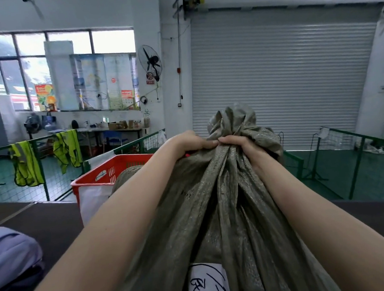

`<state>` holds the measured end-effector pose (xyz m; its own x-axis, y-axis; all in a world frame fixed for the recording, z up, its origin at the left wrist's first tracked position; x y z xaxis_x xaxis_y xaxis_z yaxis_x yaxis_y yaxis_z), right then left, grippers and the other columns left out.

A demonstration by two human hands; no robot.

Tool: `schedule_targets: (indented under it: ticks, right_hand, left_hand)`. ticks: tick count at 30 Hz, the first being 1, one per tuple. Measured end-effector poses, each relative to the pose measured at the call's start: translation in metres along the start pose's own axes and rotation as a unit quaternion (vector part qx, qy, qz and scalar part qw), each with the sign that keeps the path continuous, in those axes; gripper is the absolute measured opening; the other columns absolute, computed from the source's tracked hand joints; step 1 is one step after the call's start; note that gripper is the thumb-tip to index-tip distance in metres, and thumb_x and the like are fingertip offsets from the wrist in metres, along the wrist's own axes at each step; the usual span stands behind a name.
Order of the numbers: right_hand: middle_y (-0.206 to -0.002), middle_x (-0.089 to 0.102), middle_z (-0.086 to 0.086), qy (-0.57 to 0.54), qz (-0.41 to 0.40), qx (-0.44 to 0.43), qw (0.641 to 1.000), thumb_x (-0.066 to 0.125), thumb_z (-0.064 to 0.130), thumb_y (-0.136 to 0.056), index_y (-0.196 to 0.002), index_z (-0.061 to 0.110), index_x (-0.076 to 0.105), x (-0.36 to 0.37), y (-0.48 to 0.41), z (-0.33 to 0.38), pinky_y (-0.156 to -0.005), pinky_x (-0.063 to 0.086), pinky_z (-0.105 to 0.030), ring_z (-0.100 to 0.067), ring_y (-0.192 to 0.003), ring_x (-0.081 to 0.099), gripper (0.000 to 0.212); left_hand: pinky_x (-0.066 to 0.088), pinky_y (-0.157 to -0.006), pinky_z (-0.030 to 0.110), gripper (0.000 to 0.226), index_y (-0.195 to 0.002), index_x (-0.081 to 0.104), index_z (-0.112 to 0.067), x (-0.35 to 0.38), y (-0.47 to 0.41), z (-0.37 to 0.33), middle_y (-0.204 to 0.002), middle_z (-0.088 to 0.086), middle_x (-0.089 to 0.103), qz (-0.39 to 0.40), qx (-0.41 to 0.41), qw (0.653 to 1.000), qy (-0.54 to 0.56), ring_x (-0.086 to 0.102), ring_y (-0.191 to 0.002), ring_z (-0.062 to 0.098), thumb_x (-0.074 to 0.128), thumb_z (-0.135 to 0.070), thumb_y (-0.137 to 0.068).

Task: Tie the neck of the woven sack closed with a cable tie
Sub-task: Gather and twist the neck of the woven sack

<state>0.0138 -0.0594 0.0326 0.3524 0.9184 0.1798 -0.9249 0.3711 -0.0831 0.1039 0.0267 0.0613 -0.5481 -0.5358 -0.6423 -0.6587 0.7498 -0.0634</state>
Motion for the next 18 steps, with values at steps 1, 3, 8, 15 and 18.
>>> schedule_targets:
  ticks: [1,3,8,15,18]
  right_hand:
    - [-0.057,0.072,-0.005,0.002,0.004,-0.003,1.000,0.052,0.018,-0.086,-0.076,0.008,0.067,0.001,0.002,0.002,-0.051,0.056,-0.020,-0.017,-0.050,0.068,0.020]
    - [-0.058,0.073,-0.004,0.023,0.005,-0.001,1.000,0.055,0.019,-0.086,-0.078,0.010,0.067,-0.002,0.006,0.005,-0.049,0.056,-0.020,-0.016,-0.050,0.069,0.018]
    - [-0.070,0.076,-0.005,0.076,0.037,0.032,0.996,0.061,0.028,-0.082,-0.083,0.013,0.070,0.002,0.010,-0.001,-0.076,0.055,-0.030,-0.018,-0.063,0.071,0.017]
    - [-0.083,0.071,-0.005,0.025,-0.020,-0.080,0.996,0.053,0.007,-0.083,-0.091,0.012,0.065,0.011,-0.006,-0.007,-0.072,0.052,-0.028,-0.021,-0.079,0.063,0.016]
    - [-0.052,0.068,0.000,0.045,-0.048,-0.024,0.998,0.043,0.005,-0.085,-0.079,0.008,0.060,0.004,-0.008,-0.014,-0.048,0.050,-0.015,-0.019,-0.059,0.061,0.018]
  left_hand:
    - [0.051,-0.081,0.031,0.057,-0.118,0.060,-0.002,-0.004,-0.001,0.000,-0.112,0.009,0.065,-0.031,-0.005,0.999,0.039,0.063,-0.086,0.021,0.073,-0.036,-0.074]
    - [0.051,-0.066,0.025,0.036,-0.113,0.062,-0.005,-0.014,0.000,-0.002,-0.095,0.008,0.063,-0.083,0.005,0.988,0.133,0.058,-0.079,0.020,0.070,-0.016,-0.079]
    - [0.049,-0.074,0.023,0.017,-0.094,0.058,-0.013,-0.027,0.010,-0.039,-0.091,0.006,0.062,-0.170,0.137,0.937,0.272,0.056,-0.092,0.018,0.056,0.001,-0.084]
    - [0.046,-0.086,0.015,0.031,-0.120,0.059,-0.007,0.014,0.017,-0.074,-0.123,0.008,0.061,0.021,0.223,0.968,0.115,0.056,-0.098,0.010,0.048,-0.016,-0.093]
    - [0.051,-0.078,0.018,0.028,-0.117,0.058,-0.011,-0.031,0.023,-0.053,-0.121,0.009,0.063,-0.142,0.201,0.964,0.106,0.059,-0.091,0.012,0.045,-0.021,-0.094]
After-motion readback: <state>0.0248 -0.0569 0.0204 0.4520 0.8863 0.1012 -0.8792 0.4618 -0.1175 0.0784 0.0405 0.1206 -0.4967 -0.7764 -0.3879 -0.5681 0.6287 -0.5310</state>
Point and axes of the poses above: each hand's wrist, its own y-axis away from the middle knuckle, its own x-axis out of the palm, z = x × y, the point moved 7 cm from there along -y, towards the middle knuckle
